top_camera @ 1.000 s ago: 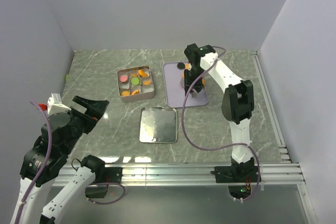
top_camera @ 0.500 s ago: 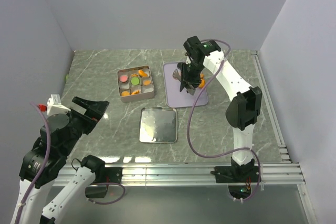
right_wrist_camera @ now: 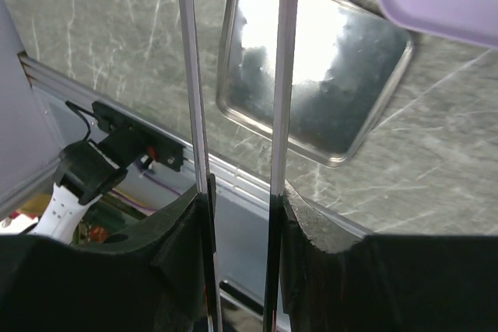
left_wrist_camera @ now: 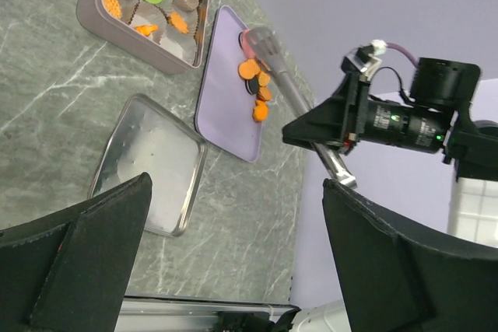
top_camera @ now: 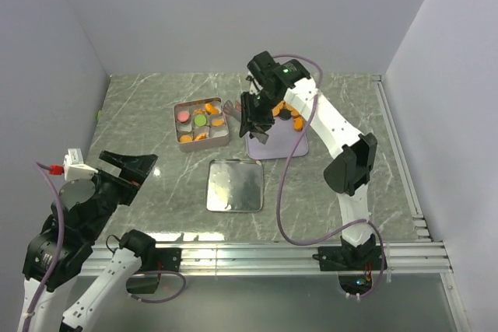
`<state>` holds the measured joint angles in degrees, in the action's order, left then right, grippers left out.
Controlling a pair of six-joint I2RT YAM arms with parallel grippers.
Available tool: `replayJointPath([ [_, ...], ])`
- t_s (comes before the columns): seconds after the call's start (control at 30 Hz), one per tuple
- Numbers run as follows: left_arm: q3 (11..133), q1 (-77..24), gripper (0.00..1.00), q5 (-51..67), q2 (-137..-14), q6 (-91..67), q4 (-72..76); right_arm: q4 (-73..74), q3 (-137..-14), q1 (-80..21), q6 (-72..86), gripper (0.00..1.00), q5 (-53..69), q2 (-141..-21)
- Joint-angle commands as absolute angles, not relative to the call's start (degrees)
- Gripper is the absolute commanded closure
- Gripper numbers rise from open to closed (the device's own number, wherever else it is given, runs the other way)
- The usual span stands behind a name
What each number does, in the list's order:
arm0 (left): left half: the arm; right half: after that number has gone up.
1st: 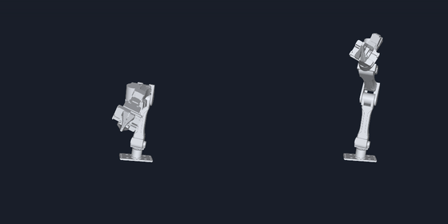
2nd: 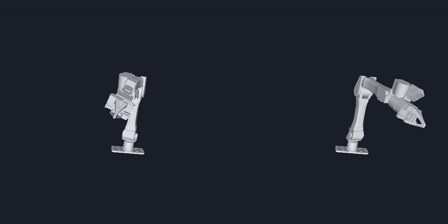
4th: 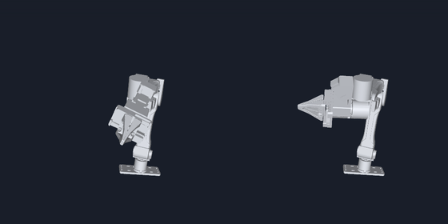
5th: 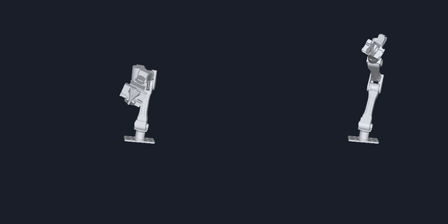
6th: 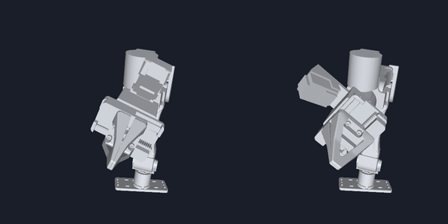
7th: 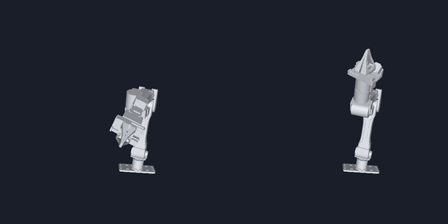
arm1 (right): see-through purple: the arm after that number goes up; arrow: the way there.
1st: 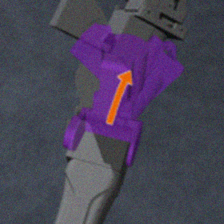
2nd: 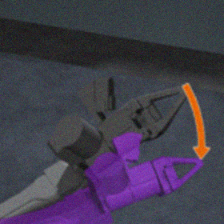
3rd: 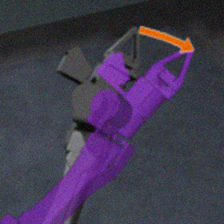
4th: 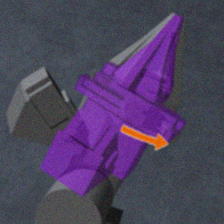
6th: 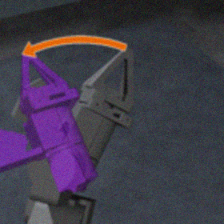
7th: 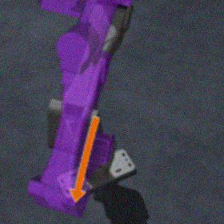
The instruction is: Pack the cookies
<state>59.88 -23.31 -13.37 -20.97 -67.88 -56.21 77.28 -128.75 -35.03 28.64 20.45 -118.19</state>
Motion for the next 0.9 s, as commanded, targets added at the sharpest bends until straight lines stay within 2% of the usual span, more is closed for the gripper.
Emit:
replayJointPath([
  [0.0, 60.7, -23.2, 0.03, -12.9, -19.9, -69.2, -56.7, 77.1, -130.7, -36.6, 29.4, 0.59, 22.8, -120.1],
  [0.6, 61.3, -23.2, 0.03, -14.0, -18.9, -70.2, -57.9, 75.1, -130.6, -39.2, 29.5, 0.59, 22.9, -126.5],
  [0.87, 61.4, -23.2, 0.03, -13.8, -19.0, -69.9, -57.9, 74.4, -130.3, -39.2, 30.3, 0.51, 21.8, -127.2],
])
